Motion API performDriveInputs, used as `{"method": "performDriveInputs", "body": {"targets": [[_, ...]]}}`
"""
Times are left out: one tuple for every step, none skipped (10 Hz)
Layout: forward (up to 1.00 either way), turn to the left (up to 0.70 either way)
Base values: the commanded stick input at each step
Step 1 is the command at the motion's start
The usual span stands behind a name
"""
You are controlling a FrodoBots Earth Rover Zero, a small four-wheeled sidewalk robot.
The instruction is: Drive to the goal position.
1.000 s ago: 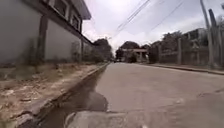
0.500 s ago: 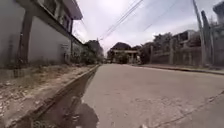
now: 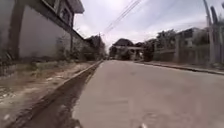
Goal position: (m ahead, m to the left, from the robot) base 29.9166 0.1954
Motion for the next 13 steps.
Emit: {"method": "performDriveInputs", "body": {"targets": [[1.00, 0.00], [1.00, 0.00], [1.00, 0.02], [1.00, 0.02], [1.00, 0.02], [1.00, 0.00], [1.00, 0.00], [1.00, 0.00], [1.00, 0.00], [1.00, 0.00], [1.00, -0.09], [1.00, -0.40], [1.00, -0.40]]}}
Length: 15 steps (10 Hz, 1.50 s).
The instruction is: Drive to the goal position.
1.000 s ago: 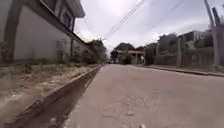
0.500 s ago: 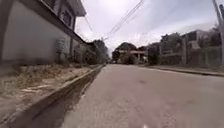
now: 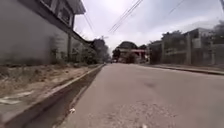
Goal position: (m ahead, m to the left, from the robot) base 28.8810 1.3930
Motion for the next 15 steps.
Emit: {"method": "performDriveInputs", "body": {"targets": [[1.00, -0.38], [1.00, -0.36], [1.00, 0.00], [1.00, 0.00], [1.00, 0.00], [1.00, 0.00], [1.00, 0.00], [1.00, 0.00], [1.00, 0.00], [1.00, 0.00], [1.00, 0.00], [1.00, 0.00], [1.00, 0.00], [1.00, 0.00], [1.00, 0.00]]}}
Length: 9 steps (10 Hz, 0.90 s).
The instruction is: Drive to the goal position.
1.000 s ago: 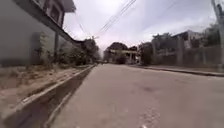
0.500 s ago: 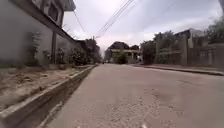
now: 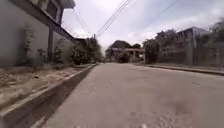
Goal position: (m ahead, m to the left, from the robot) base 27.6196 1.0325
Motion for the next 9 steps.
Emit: {"method": "performDriveInputs", "body": {"targets": [[1.00, 0.00], [1.00, 0.00], [1.00, 0.00], [1.00, 0.00], [1.00, 0.00], [1.00, 0.00], [1.00, 0.00], [1.00, 0.00], [1.00, 0.00]]}}
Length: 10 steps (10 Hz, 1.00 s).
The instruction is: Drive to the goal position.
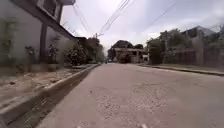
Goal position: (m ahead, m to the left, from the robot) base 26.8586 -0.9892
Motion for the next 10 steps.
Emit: {"method": "performDriveInputs", "body": {"targets": [[1.00, 0.00], [1.00, 0.00], [1.00, 0.00], [1.00, 0.00], [1.00, 0.00], [1.00, 0.00], [1.00, 0.00], [1.00, 0.00], [1.00, 0.00], [1.00, 0.00]]}}
